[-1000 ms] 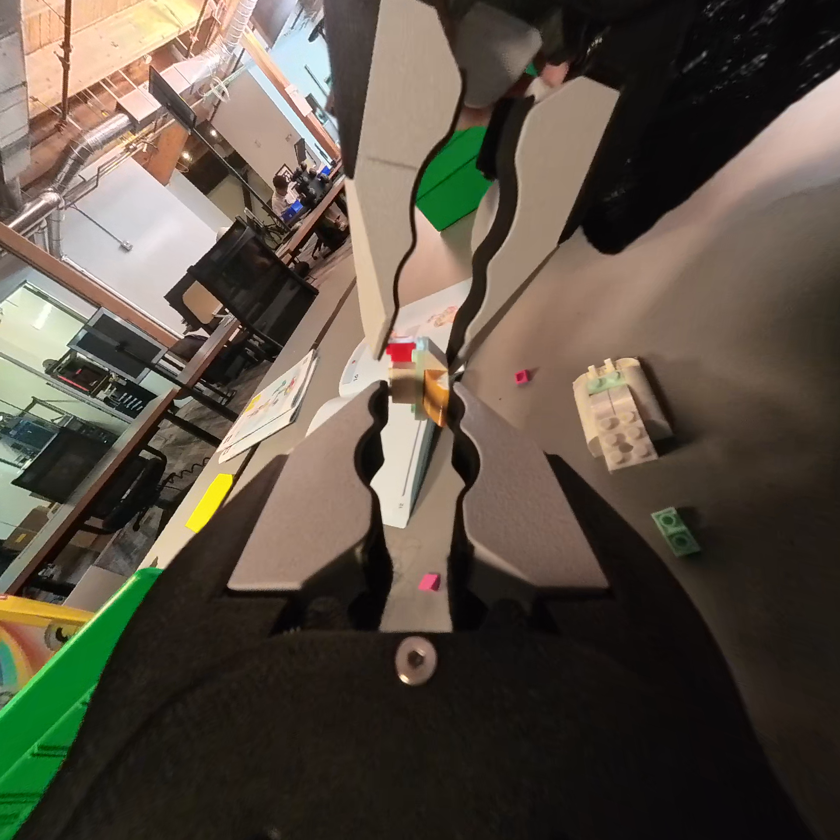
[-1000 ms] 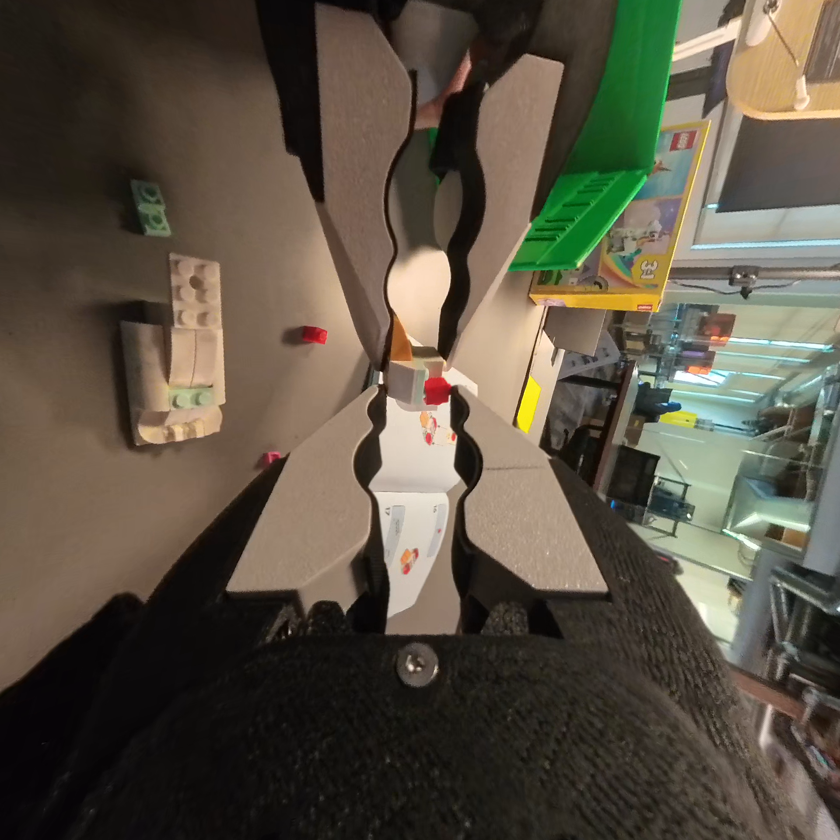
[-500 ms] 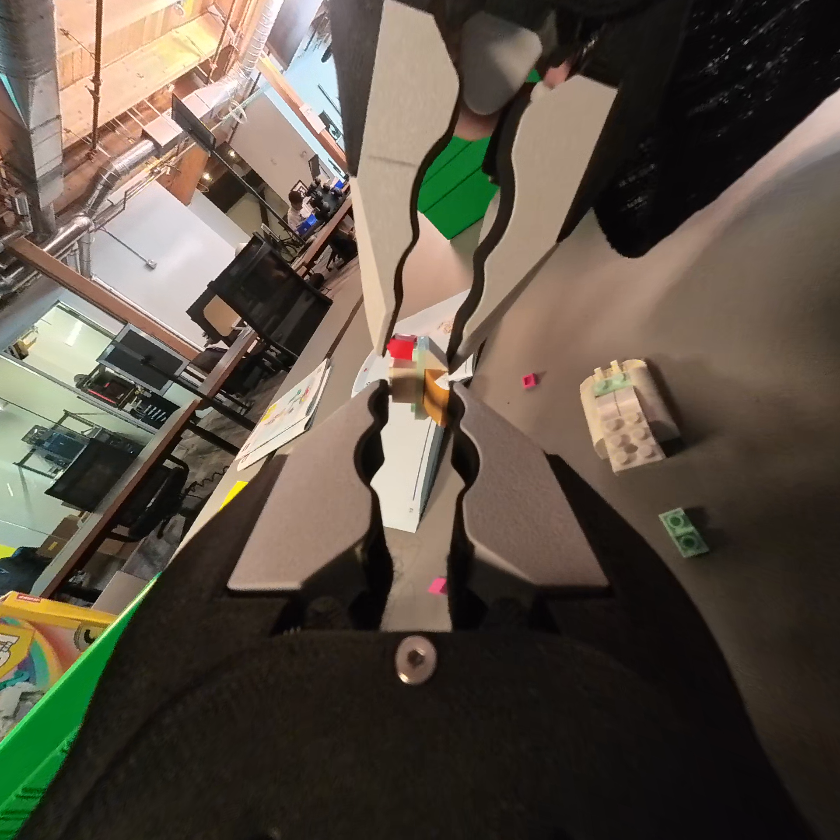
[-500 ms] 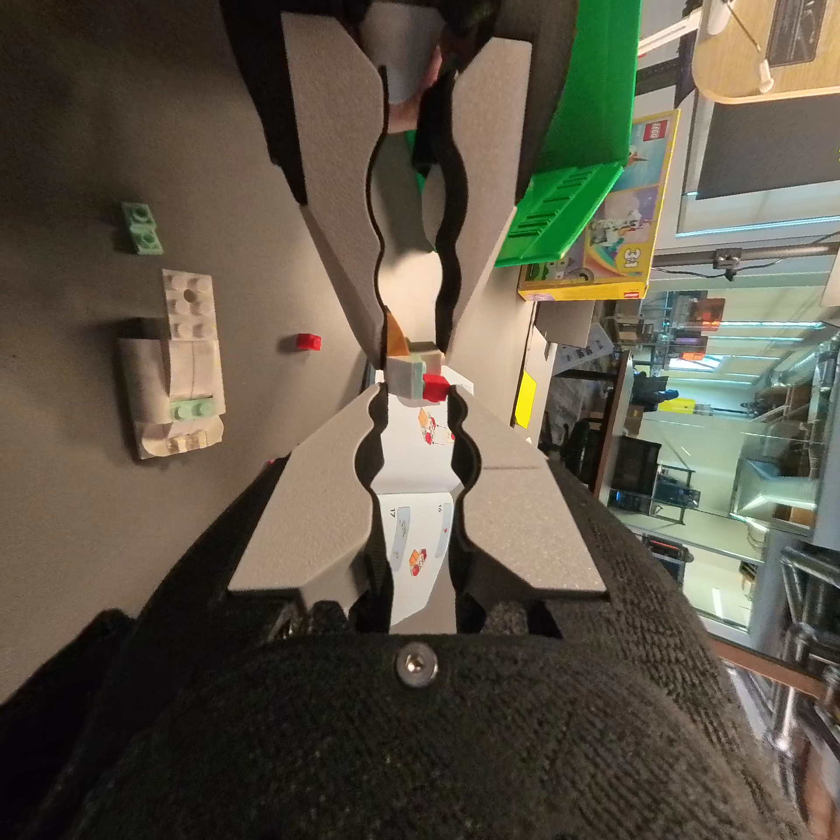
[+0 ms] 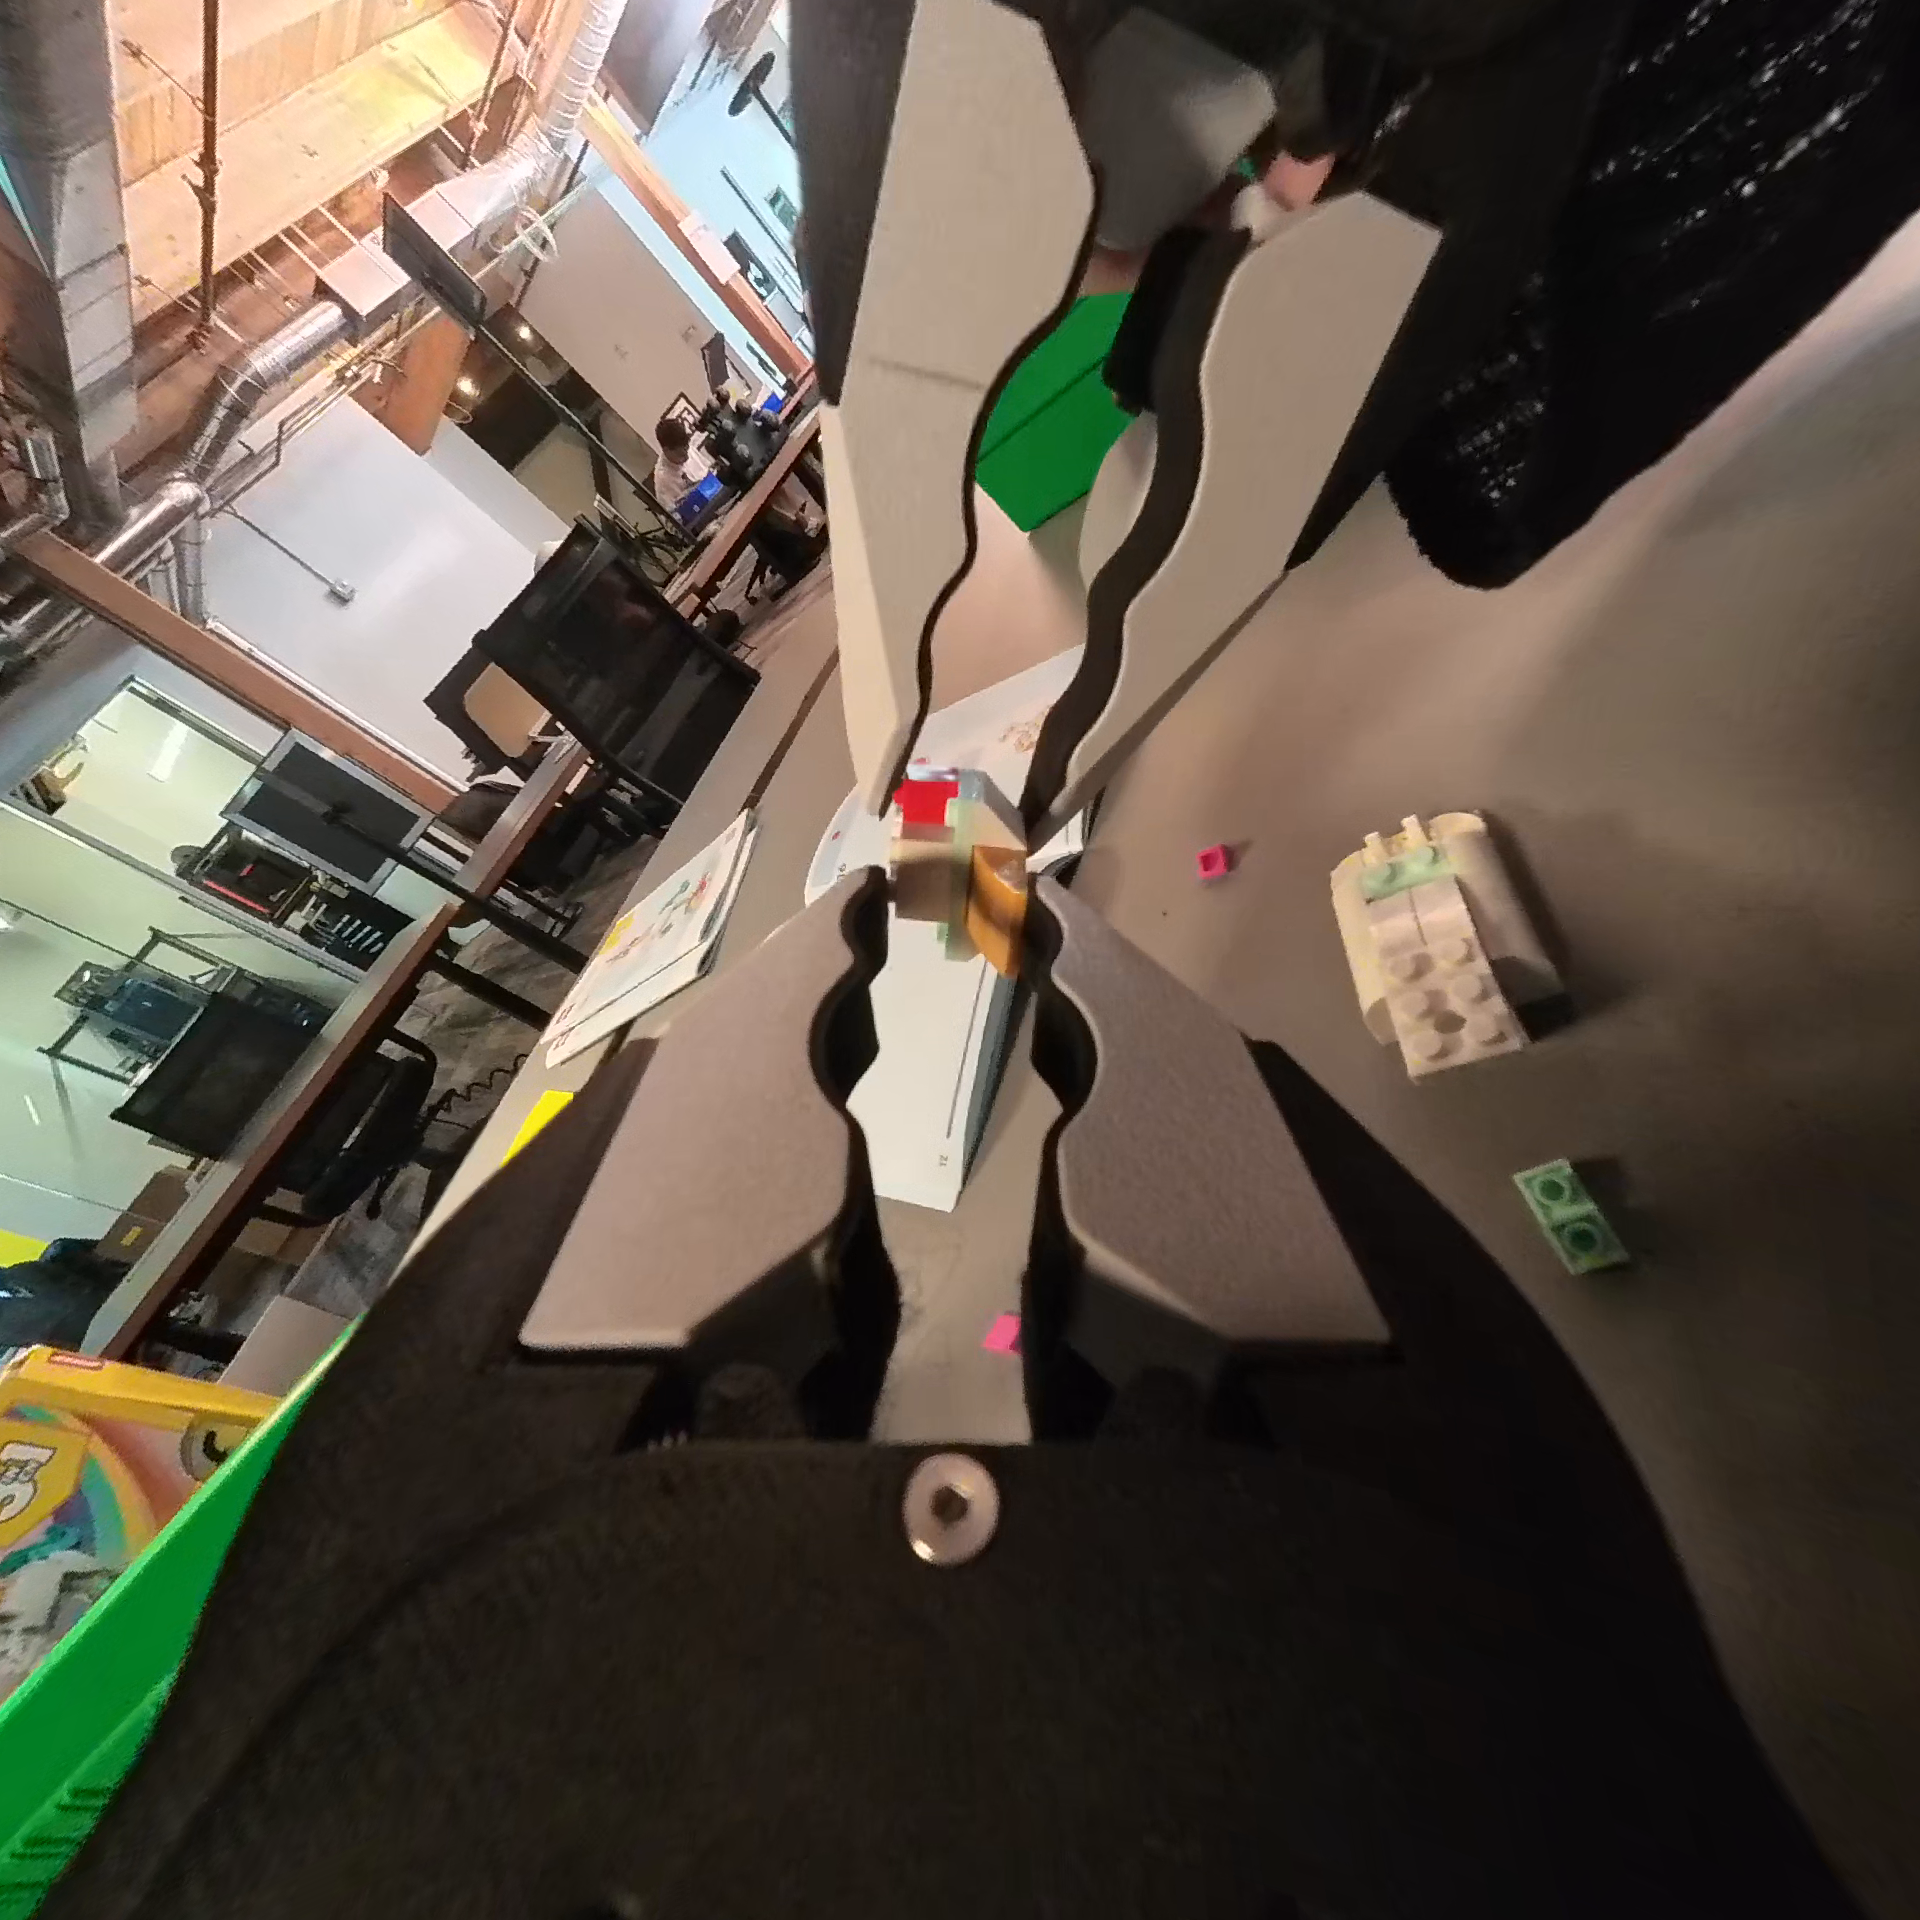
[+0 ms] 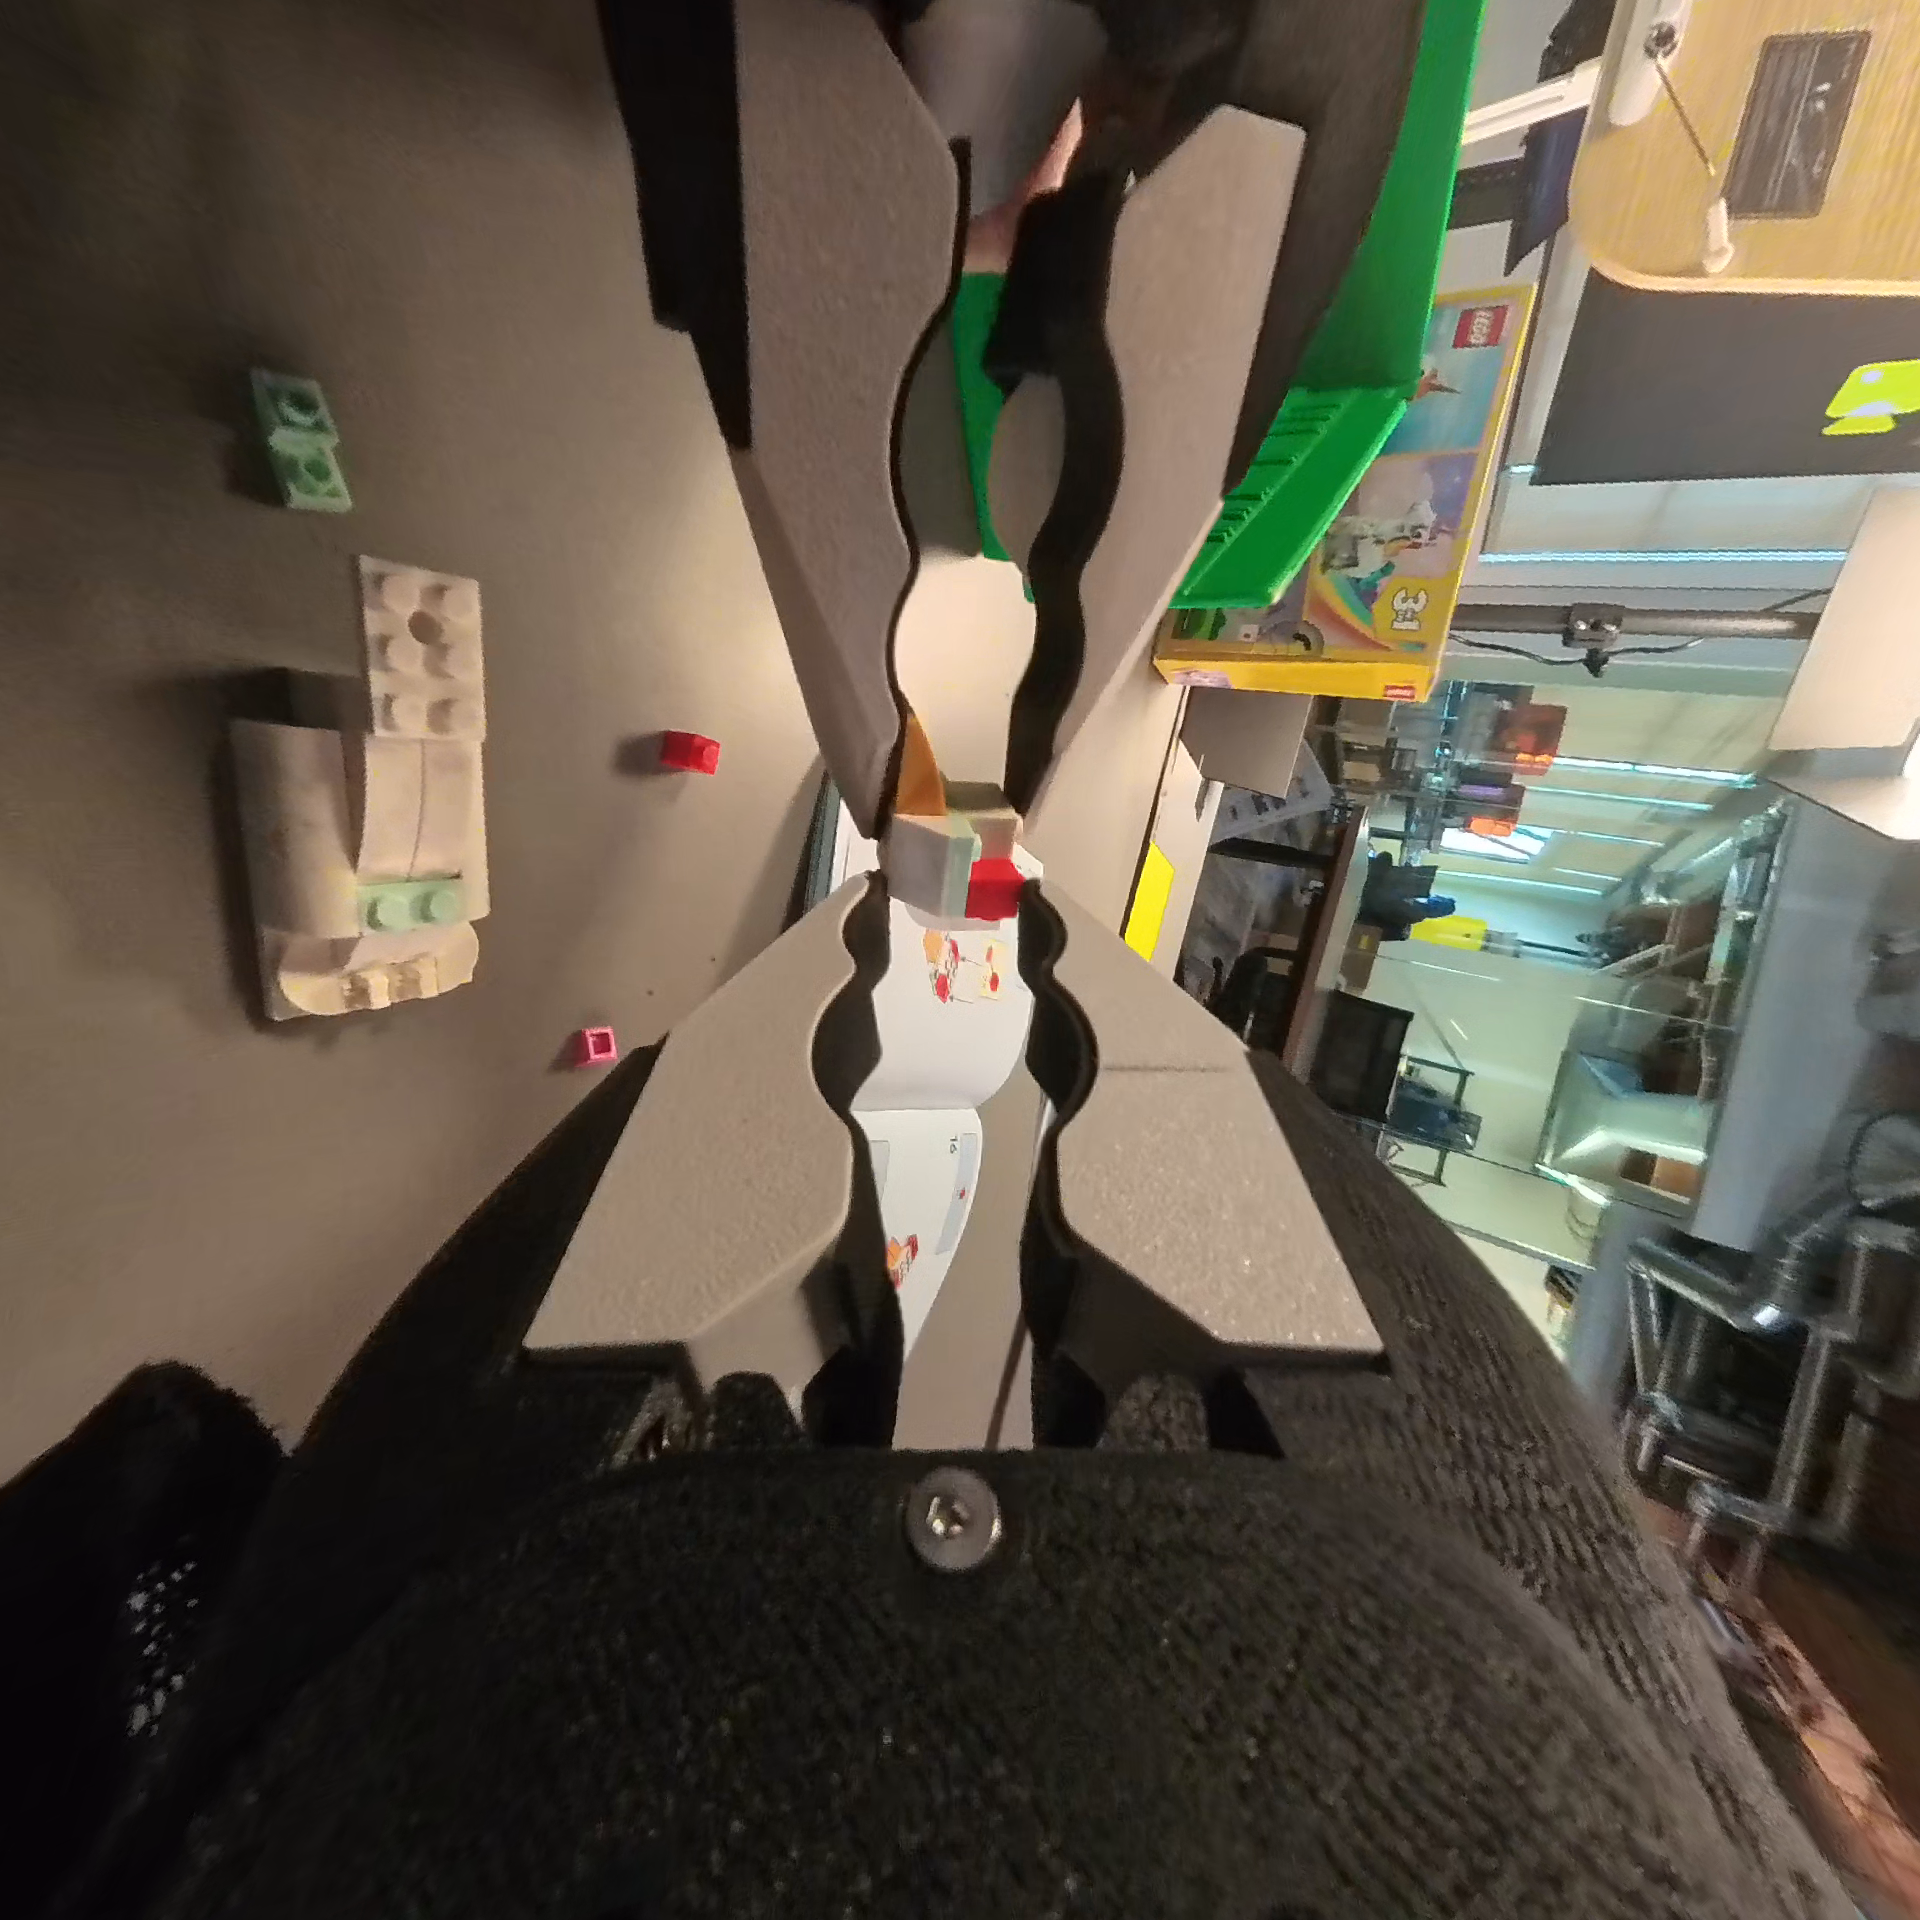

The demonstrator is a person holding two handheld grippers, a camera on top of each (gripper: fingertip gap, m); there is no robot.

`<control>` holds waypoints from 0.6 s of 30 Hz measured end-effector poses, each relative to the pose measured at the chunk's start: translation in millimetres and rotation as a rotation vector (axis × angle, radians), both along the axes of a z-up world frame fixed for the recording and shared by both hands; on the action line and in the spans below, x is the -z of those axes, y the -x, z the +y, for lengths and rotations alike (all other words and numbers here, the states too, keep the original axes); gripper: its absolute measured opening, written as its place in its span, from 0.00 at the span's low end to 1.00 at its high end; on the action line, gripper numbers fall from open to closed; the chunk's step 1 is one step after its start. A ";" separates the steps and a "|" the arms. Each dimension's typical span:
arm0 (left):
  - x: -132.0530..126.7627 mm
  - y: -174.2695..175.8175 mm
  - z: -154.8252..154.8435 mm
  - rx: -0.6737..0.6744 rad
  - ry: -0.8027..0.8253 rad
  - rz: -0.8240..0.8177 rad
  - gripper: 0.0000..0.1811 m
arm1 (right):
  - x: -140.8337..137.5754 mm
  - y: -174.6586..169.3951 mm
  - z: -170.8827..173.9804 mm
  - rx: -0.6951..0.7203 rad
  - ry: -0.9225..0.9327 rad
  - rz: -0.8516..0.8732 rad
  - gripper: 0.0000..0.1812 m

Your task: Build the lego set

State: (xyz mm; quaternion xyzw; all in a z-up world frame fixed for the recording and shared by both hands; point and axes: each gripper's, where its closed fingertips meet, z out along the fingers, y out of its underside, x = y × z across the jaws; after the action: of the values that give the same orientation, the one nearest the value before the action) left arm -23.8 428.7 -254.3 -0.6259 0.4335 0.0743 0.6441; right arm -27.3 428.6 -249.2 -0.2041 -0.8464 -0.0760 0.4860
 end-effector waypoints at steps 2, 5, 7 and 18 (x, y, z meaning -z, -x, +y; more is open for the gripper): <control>2.1 0.0 -0.2 0.001 0.001 0.011 0.13 | 2.0 -0.2 0.0 0.000 -0.006 0.001 0.13; 6.6 -1.0 -0.2 0.013 0.026 0.016 0.13 | 7.0 -1.1 -0.4 0.019 0.084 0.001 0.14; 8.5 -2.1 0.4 0.024 0.060 0.000 0.13 | 9.8 -2.4 -0.6 0.031 0.157 0.000 0.16; 10.9 -2.1 -3.3 0.070 0.082 0.014 0.13 | 9.5 -3.8 -7.2 0.008 0.260 0.040 0.13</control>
State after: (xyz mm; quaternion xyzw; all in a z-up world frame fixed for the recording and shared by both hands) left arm -21.8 425.4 -265.2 -0.6357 0.4622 0.0385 0.6170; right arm -23.5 421.4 -258.7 -0.2705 -0.8383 0.0366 0.4719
